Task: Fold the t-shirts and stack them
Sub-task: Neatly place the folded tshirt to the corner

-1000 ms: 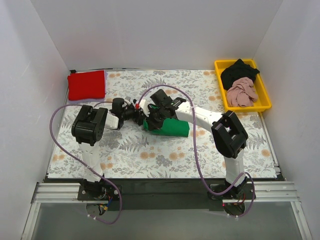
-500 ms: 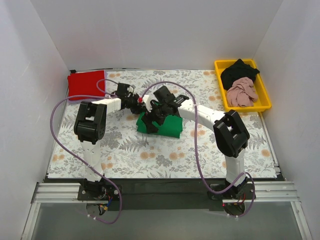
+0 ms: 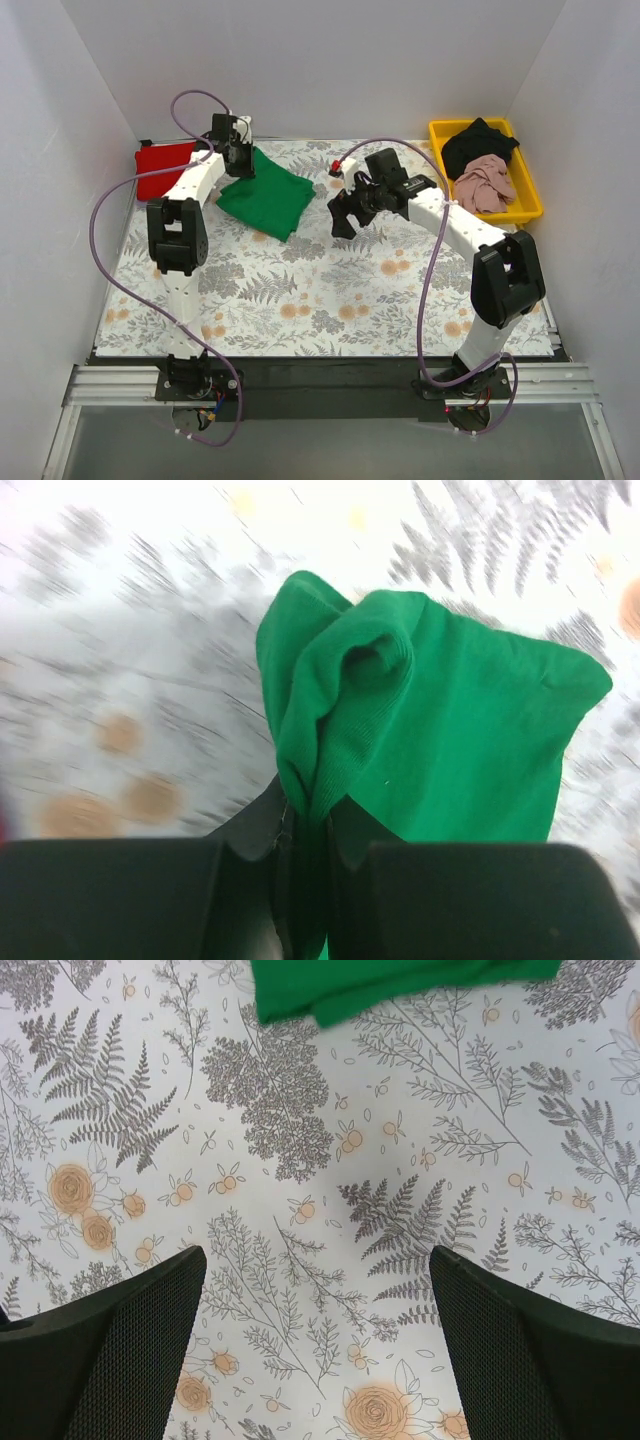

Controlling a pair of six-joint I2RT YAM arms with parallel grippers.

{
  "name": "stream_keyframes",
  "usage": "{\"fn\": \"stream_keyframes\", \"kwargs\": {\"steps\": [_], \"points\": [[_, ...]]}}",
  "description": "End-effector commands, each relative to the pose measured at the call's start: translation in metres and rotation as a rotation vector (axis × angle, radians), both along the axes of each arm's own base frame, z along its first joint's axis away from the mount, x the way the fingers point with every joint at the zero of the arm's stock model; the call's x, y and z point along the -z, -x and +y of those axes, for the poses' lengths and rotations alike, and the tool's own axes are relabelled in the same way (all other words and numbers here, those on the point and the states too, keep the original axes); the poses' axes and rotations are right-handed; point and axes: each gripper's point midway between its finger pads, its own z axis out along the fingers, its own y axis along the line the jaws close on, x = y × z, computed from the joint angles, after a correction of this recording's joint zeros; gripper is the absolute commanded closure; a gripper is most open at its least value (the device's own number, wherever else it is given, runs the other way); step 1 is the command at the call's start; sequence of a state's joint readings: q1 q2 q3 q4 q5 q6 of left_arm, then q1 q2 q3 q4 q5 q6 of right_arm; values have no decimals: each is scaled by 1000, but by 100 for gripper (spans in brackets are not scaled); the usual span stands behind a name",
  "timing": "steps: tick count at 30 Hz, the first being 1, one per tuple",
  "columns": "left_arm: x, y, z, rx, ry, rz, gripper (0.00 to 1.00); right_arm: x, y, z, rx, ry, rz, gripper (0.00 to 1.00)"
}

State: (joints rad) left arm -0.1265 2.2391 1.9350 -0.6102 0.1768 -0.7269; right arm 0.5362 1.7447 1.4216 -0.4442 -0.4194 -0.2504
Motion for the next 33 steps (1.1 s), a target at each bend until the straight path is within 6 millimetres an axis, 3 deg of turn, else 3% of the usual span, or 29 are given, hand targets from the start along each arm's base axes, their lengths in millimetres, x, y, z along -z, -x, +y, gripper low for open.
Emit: {"fn": "stream_keyframes", "kwargs": {"steps": [1,3,5,6,11,24,33], "points": [[-36,-25,40,9,-178,-123,100,0,6,0,-18,6,-18,2],[-57,-41,51,-8,-204,-192,100,0,7,0,-22,5,-16,2],[-58,-51,60,-11,-246,-207,100,1,6,0,-21,6,-14,2],[-73,-59,67,-34,-272,-241,100,0,7,-1,-21,6,-14,2],[-102,-75,93,-72,-356,-344,100,1,10,-4,-22,9,-18,2],[-168,-69,114,-71,-433,-467,100,-2,16,-5,-36,1,-25,2],[-193,-62,126,-95,-414,-505,100,-6,21,-6,-53,-8,-38,2]]}}
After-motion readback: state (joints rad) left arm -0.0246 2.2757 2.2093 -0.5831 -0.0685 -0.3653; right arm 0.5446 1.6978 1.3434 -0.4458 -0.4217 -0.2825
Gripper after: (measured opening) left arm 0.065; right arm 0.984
